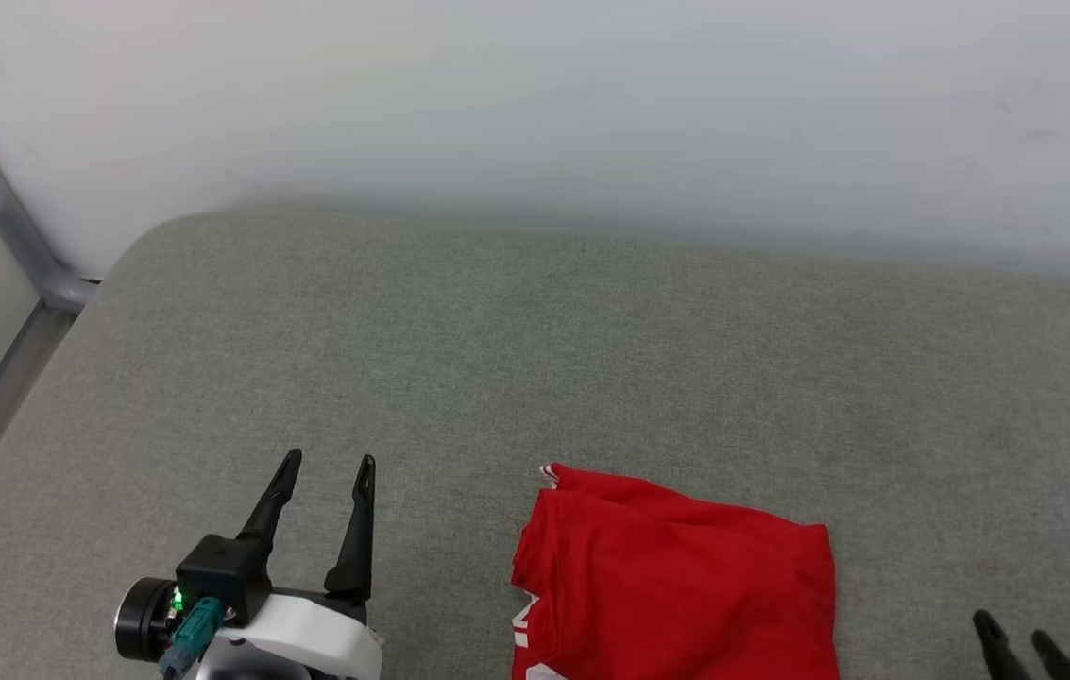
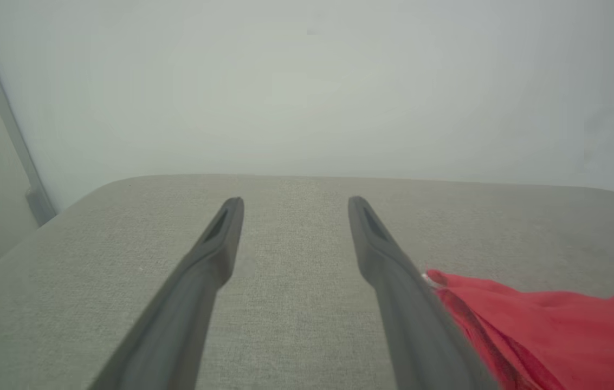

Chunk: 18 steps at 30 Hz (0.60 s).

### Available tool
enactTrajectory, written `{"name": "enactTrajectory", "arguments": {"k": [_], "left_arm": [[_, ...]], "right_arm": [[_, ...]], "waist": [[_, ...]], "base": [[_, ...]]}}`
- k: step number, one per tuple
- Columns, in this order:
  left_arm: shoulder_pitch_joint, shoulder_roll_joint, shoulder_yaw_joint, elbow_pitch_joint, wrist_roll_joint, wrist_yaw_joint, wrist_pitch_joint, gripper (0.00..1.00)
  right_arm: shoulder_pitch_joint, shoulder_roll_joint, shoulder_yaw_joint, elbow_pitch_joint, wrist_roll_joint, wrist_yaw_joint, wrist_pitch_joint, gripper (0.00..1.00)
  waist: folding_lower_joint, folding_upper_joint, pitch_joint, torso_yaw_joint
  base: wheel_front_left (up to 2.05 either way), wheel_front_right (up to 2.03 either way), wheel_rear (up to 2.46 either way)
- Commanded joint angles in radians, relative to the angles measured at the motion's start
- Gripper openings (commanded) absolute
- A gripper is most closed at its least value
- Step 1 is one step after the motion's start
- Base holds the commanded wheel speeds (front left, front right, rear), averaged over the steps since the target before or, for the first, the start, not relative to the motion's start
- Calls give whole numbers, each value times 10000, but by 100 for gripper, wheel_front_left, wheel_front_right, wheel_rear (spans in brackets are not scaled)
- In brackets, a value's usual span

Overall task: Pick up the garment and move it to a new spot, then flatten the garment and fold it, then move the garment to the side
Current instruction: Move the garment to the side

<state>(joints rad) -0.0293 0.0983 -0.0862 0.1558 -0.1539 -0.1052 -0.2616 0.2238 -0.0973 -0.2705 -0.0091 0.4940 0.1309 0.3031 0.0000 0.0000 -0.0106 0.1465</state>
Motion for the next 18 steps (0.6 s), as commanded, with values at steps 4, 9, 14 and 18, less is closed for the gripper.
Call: {"name": "enactTrajectory", "arguments": {"k": [4, 9, 14, 18], "left_arm": [[-291, -80, 27, -213, 15, -59, -43, 100], [-644, -135, -2, -333, 46, -128, -43, 100], [-935, -185, 11, -349, 42, -178, -43, 100], [-1060, -221, 7, -295, 10, -208, -43, 100]], "right_arm": [[-514, -221, 559, 516, 1010, -4, 1070, 100], [-1143, -340, 1572, 992, 2120, -4, 2107, 100], [-1726, -402, 2330, 1693, 2788, -5, 2827, 100], [-1970, -355, 2763, 2451, 3153, -11, 3415, 100]], "waist": [[0, 0, 556, 285], [0, 0, 1103, 526], [0, 0, 1475, 703], [0, 0, 1657, 802]], "base": [[0, 0, 0], [0, 0, 0], [0, 0, 0], [0, 0, 0]]}}
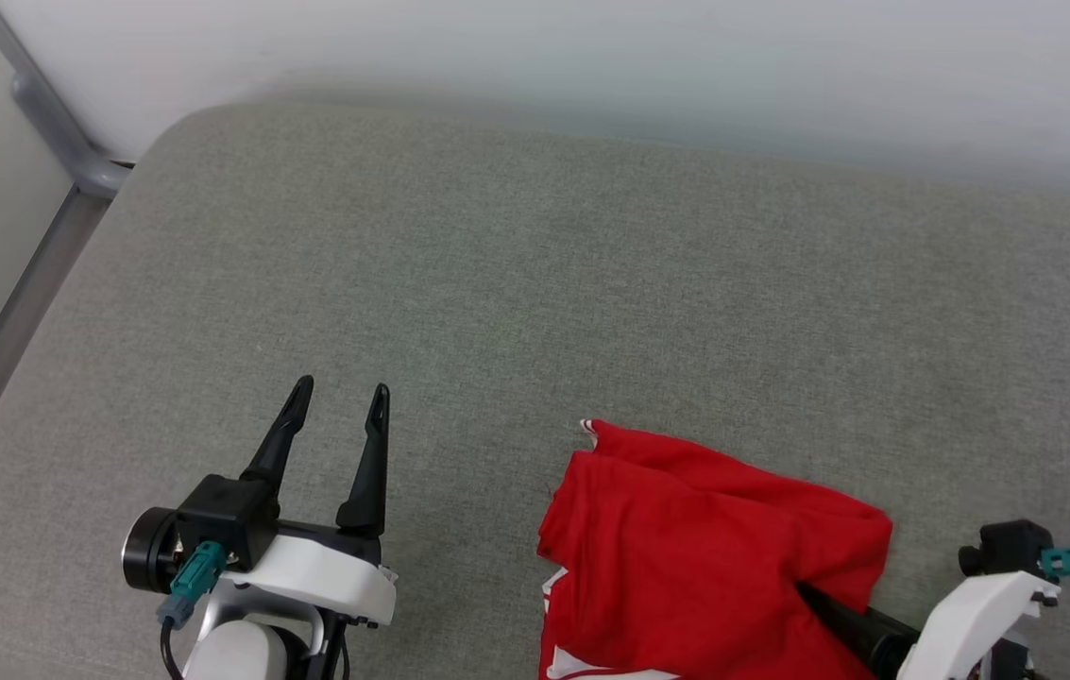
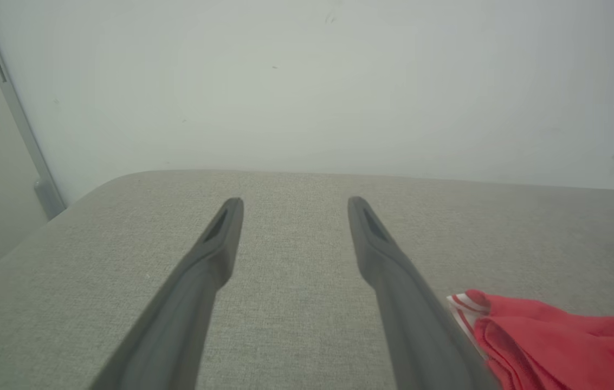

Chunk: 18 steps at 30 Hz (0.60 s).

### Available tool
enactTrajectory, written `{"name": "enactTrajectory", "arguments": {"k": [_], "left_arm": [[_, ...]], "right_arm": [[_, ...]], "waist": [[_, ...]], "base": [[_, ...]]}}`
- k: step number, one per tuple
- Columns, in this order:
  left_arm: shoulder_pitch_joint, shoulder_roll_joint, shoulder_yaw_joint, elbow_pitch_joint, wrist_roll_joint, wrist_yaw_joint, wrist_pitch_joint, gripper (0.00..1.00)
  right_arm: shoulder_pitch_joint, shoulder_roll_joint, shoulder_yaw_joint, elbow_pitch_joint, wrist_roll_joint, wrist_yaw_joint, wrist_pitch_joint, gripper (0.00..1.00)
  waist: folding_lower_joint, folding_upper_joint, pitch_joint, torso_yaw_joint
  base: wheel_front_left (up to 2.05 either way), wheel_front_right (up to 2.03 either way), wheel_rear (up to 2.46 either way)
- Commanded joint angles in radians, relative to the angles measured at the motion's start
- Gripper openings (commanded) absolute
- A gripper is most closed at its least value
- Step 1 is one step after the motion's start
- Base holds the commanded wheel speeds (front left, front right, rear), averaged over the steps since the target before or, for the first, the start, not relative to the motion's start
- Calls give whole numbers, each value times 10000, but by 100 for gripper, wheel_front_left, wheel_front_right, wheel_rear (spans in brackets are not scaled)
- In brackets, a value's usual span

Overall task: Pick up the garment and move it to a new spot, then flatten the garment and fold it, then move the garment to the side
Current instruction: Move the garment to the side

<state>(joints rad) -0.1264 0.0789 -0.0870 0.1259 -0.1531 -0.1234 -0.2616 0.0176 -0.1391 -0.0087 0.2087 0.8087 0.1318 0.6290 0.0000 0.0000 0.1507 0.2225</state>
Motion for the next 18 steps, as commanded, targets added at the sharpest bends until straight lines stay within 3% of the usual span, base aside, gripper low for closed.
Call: {"name": "enactTrajectory", "arguments": {"k": [1, 2, 4, 12, 18], "left_arm": [[-91, -34, 30, 18, -1, -34, -43, 100], [-96, -43, 43, 25, 6, -41, -43, 100], [-97, -56, 63, 44, 36, -44, -43, 100], [138, 8, 139, 156, 189, -56, -43, 100], [454, 77, 257, -48, 256, -62, -41, 100]], "right_arm": [[58, 102, 237, 427, 56, -23, 270, 100], [5, 82, 315, 524, 34, -23, 314, 58], [-87, 96, 432, 653, 102, -23, 353, 0], [-505, -442, 707, 353, -260, -20, -119, 0], [-810, -1024, 914, -53, -1445, -15, -250, 0]], "waist": [[0, 0, 65, 52], [0, 0, 80, 59], [0, 0, 101, 57], [0, 0, -358, -295], [0, 0, -734, -1339]], "base": [[0, 0, 0], [0, 0, 0], [0, 0, 0], [0, 0, 0], [0, 0, 0]]}}
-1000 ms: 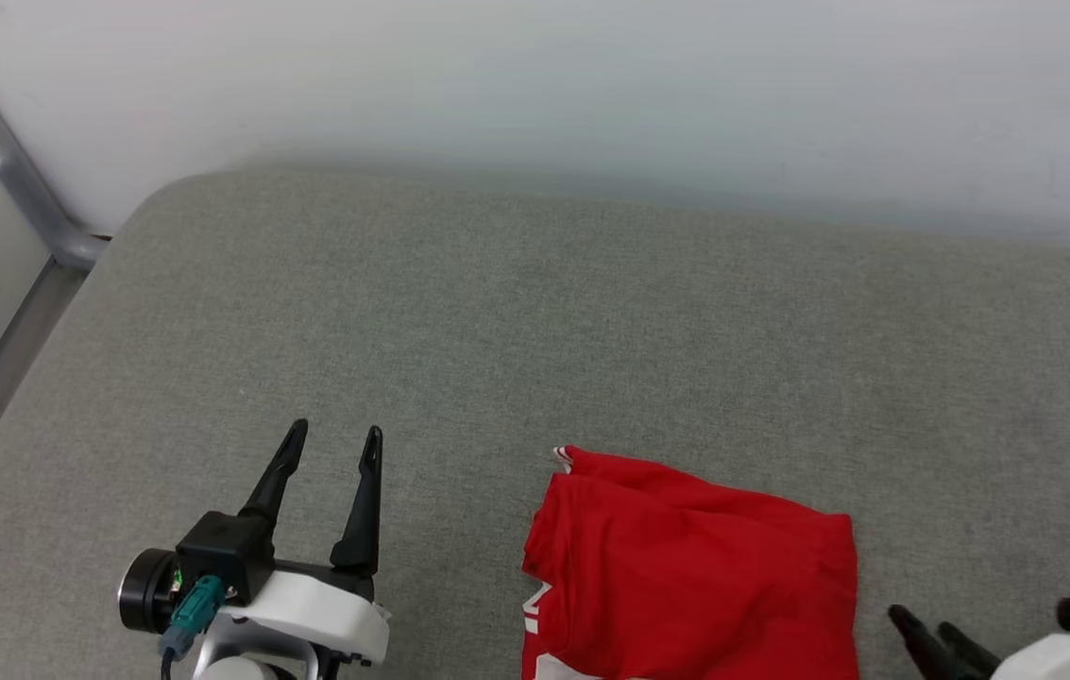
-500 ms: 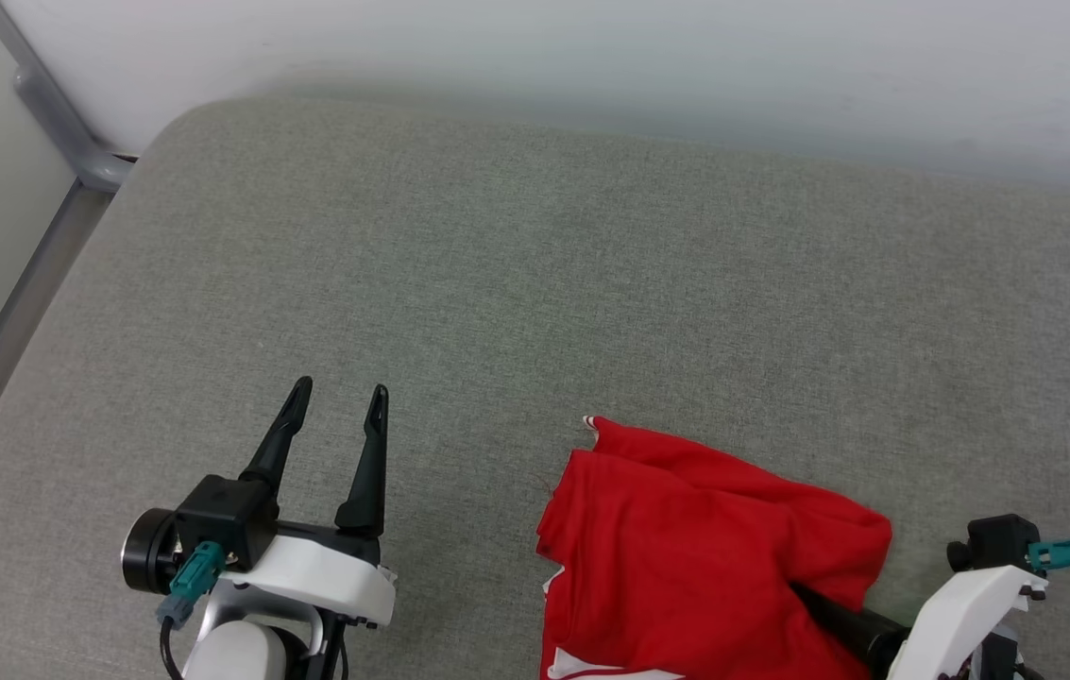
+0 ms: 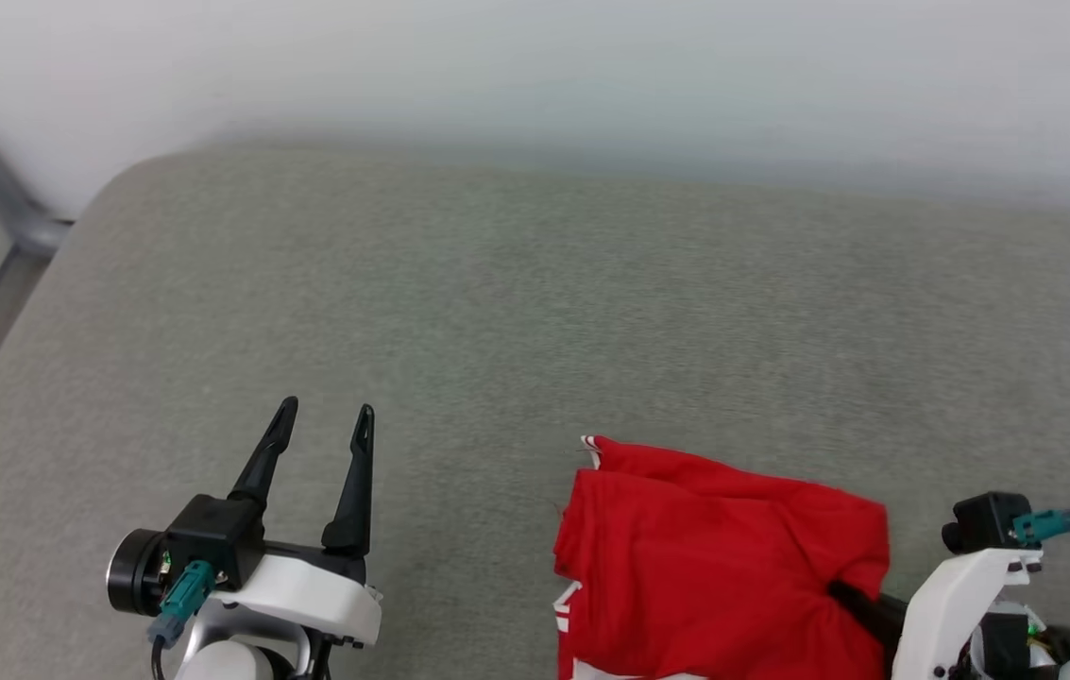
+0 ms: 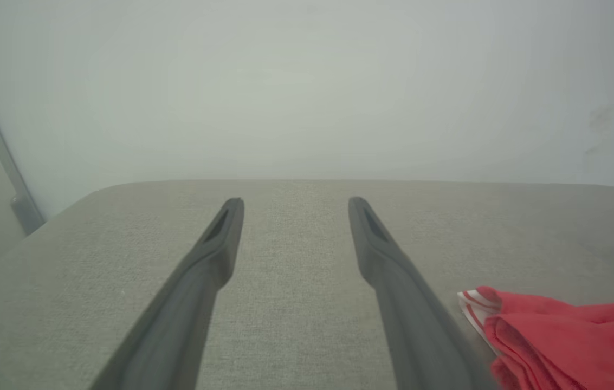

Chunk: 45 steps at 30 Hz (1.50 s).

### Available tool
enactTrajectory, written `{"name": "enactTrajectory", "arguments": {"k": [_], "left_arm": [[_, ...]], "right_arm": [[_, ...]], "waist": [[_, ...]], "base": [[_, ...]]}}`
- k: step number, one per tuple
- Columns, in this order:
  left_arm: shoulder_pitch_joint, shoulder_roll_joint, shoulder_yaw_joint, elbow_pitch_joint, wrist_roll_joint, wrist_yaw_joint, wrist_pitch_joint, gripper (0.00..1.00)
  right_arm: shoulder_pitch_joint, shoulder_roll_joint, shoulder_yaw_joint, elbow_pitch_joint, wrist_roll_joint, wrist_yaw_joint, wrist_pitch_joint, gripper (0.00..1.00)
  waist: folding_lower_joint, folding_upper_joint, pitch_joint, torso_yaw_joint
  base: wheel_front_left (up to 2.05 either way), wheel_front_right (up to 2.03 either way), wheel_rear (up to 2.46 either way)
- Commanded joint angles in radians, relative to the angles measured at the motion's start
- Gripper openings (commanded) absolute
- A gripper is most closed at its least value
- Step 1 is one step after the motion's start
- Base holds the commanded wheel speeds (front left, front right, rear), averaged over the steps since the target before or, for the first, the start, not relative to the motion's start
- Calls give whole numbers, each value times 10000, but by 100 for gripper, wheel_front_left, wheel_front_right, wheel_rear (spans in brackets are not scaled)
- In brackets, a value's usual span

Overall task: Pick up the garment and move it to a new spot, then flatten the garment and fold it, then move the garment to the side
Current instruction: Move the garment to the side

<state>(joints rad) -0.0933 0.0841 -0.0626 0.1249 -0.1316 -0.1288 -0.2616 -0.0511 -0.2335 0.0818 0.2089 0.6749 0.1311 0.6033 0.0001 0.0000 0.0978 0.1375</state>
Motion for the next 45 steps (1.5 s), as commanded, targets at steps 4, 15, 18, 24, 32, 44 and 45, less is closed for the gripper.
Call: {"name": "enactTrajectory", "arguments": {"k": [4, 15, 18, 24, 32, 44, 45], "left_arm": [[202, -9, -28, -175, 61, -9, -43, 100], [-250, 361, -170, -1012, 155, -22, -32, 100], [-475, 683, -206, -1240, 172, -23, -32, 100], [-1250, 1374, -777, -1545, -21, -23, 51, 100], [-2556, 2233, -1409, -2192, -58, -14, 363, 100], [-3405, 2851, -1559, -3403, -22, -15, 793, 100], [-3416, 2877, -1580, -3464, -16, -15, 826, 100]], "right_arm": [[-174, -362, -153, -279, -825, -7, 176, 0], [-1484, -472, -278, -972, -2279, -7, 562, 0], [-2054, -546, -163, -807, -2474, -7, 340, 0], [-3395, -900, -383, -93, -2745, -7, -277, 0], [-5096, -1481, -1390, 818, -3420, -7, -975, 0], [-6725, -2292, -3597, 2164, -4118, -10, -1582, 0], [-6807, -2338, -3682, 2307, -4165, -9, -1684, 0]], "waist": [[-1, 0, -225, -1195], [-1, 0, 1148, -4297], [-1, 0, 1699, -4934], [-1, 0, 2887, -5473], [-1, 0, 4519, -5085], [-1, 0, 6138, -4503], [-1, 0, 6183, -4475]], "base": [[0, 0, 0], [0, 0, 0], [0, 0, 0], [0, 0, 0], [0, 0, 0], [0, 0, 0], [0, 0, 0]]}}
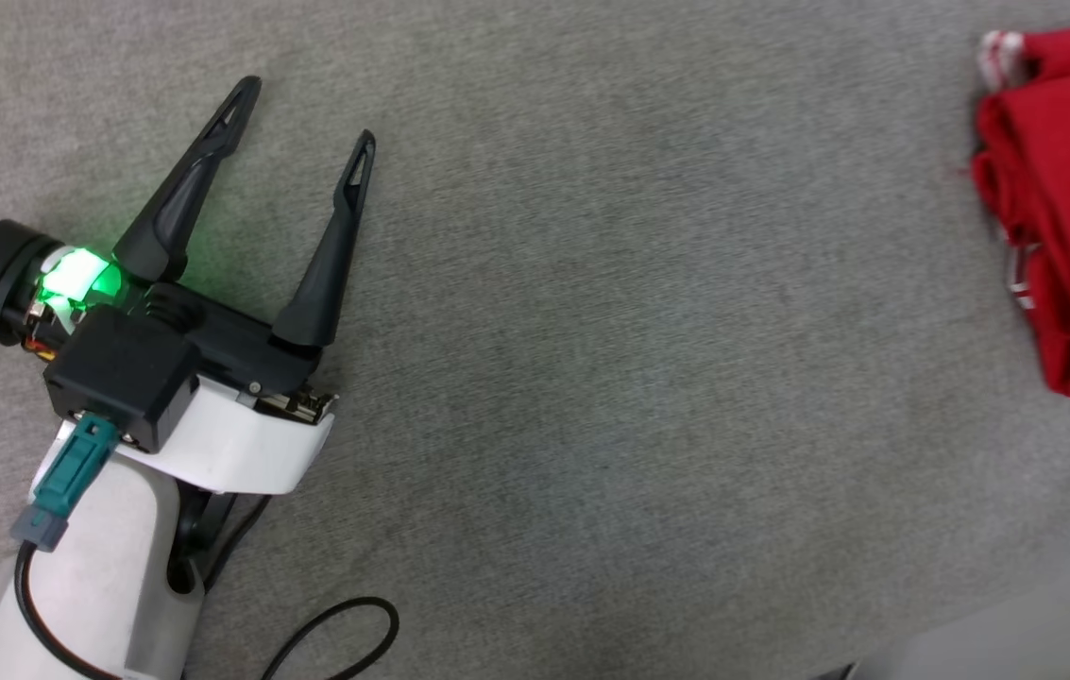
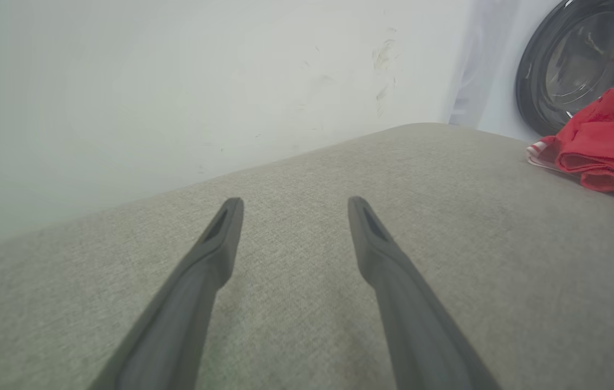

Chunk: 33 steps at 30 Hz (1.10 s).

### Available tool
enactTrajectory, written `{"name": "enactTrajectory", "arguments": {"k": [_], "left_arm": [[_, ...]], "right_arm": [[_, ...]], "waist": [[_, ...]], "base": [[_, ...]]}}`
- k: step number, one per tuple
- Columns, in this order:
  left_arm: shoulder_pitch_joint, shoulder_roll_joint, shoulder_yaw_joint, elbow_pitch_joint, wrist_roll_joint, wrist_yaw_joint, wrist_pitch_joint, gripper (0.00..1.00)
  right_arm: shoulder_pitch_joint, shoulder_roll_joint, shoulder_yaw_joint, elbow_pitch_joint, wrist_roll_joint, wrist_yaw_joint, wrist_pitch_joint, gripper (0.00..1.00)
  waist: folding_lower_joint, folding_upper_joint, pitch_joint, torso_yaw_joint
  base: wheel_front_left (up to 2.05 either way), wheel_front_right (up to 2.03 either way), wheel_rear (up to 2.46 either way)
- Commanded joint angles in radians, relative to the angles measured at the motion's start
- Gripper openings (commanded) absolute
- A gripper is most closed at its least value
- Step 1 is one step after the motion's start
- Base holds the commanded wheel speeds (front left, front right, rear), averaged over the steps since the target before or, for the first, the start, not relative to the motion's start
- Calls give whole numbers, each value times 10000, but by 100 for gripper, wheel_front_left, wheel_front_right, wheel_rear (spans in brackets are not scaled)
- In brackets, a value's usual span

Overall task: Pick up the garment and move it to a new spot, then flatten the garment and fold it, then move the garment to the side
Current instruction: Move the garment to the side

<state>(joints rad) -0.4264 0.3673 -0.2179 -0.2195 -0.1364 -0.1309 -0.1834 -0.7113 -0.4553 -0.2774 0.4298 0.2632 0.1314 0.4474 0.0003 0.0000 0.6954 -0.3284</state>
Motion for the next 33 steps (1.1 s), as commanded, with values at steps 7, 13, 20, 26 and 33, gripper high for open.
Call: {"name": "enactTrajectory", "arguments": {"k": [7, 13, 20, 26, 33], "left_arm": [[-216, 87, -203, -114, 14, 6, 70, 100], [-364, -54, -465, 153, -100, 6, -120, 100], [88, -559, -665, 1054, -362, 201, -590, 100], [827, -1051, -704, 1832, -558, 501, -764, 100], [1819, -1518, -495, 2543, -795, 856, -827, 100]], "right_arm": [[-547, -302, -319, 811, -580, -13, -734, 23], [-763, -340, -910, 1353, -1838, -13, -1880, 100], [-390, -325, -1534, 1761, -3136, -13, -3885, 100], [810, 27, -1428, 1479, -3052, -13, -4921, 100], [2661, 998, -1116, 813, -2488, -13, -5648, 100]], "waist": [[-3, 0, 343, 338], [-3, 0, 119, 519], [-3, 0, -1222, 1061], [-3, 0, -2593, 1559], [-3, 0, -3992, 1926]], "base": [[0, 0, 0], [0, 0, 0], [0, 0, 0], [0, 0, 0], [0, 0, 0]]}}
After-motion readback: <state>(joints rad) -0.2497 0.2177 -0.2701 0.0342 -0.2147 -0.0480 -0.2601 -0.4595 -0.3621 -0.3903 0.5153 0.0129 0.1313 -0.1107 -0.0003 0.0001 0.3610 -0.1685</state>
